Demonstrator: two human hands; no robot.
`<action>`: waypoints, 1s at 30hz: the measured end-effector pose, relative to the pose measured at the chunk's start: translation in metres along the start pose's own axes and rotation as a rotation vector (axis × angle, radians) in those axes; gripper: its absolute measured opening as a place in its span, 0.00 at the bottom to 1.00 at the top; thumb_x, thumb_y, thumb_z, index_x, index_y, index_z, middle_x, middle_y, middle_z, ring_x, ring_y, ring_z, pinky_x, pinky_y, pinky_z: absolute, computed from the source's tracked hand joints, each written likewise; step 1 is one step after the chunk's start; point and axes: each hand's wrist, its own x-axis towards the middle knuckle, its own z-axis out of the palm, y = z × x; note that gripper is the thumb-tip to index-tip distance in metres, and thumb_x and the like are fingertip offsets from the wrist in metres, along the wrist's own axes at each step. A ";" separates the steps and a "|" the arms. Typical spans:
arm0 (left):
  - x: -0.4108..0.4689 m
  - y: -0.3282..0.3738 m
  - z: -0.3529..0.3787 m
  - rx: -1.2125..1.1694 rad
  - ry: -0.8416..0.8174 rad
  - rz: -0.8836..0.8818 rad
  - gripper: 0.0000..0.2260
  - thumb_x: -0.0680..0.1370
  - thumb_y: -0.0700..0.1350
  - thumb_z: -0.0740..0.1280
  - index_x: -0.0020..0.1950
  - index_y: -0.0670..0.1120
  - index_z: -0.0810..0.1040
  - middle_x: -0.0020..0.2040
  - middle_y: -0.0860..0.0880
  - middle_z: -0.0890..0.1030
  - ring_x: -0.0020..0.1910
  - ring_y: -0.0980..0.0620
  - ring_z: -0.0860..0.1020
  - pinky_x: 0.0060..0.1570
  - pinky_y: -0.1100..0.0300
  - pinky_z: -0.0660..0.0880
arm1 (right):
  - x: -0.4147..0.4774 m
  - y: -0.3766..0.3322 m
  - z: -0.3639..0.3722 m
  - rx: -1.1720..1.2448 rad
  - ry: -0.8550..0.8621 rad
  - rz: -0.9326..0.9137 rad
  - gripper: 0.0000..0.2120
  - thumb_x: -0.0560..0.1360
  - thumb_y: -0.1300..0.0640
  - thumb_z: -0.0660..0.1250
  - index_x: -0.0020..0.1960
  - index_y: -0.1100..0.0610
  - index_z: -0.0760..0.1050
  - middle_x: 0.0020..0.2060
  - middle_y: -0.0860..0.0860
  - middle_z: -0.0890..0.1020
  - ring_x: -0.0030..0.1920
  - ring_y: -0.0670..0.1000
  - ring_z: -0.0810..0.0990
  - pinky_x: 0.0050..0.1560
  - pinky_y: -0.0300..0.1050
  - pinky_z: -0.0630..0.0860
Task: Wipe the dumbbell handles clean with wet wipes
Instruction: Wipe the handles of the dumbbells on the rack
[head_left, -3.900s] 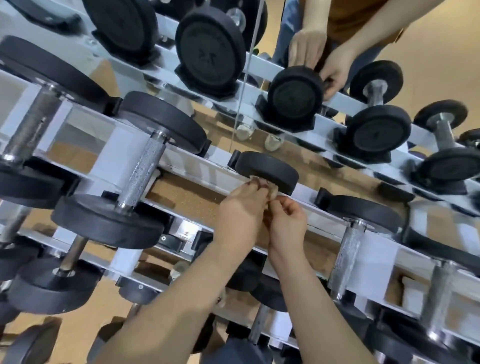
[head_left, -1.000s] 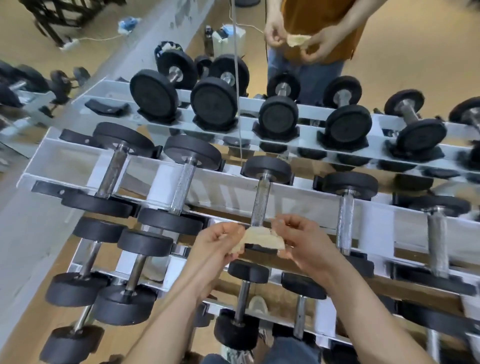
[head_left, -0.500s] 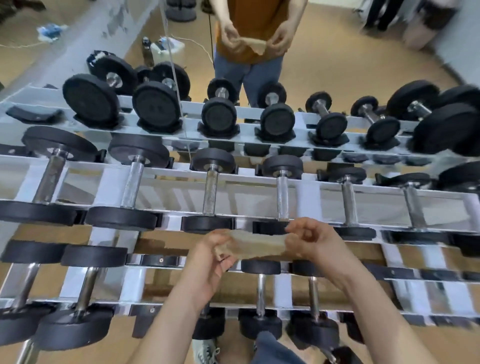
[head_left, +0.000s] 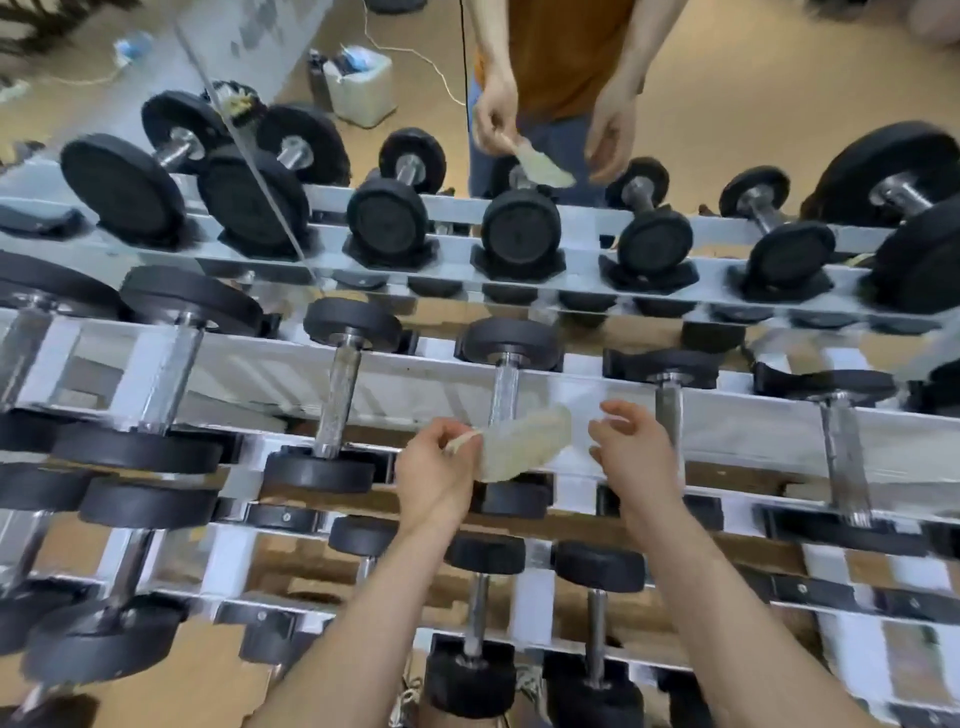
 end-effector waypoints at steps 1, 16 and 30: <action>0.005 0.000 0.006 0.044 -0.004 0.019 0.03 0.75 0.44 0.71 0.44 0.51 0.79 0.39 0.57 0.80 0.43 0.53 0.78 0.41 0.66 0.68 | 0.004 -0.001 0.005 -0.130 0.006 -0.062 0.14 0.78 0.59 0.64 0.63 0.54 0.73 0.56 0.53 0.78 0.52 0.53 0.77 0.57 0.50 0.75; -0.004 -0.036 0.012 0.419 -0.308 0.187 0.17 0.83 0.47 0.56 0.71 0.48 0.72 0.68 0.49 0.75 0.67 0.50 0.71 0.66 0.61 0.64 | -0.004 0.024 0.059 -0.598 -0.252 -0.314 0.02 0.74 0.57 0.70 0.43 0.53 0.77 0.42 0.48 0.82 0.46 0.51 0.80 0.49 0.47 0.77; -0.003 -0.049 -0.011 0.233 -0.350 0.242 0.14 0.82 0.43 0.61 0.67 0.51 0.76 0.63 0.60 0.73 0.65 0.61 0.70 0.59 0.81 0.57 | 0.005 0.032 0.068 -0.627 -0.471 -0.775 0.18 0.76 0.71 0.59 0.57 0.59 0.82 0.64 0.50 0.77 0.73 0.44 0.59 0.71 0.34 0.57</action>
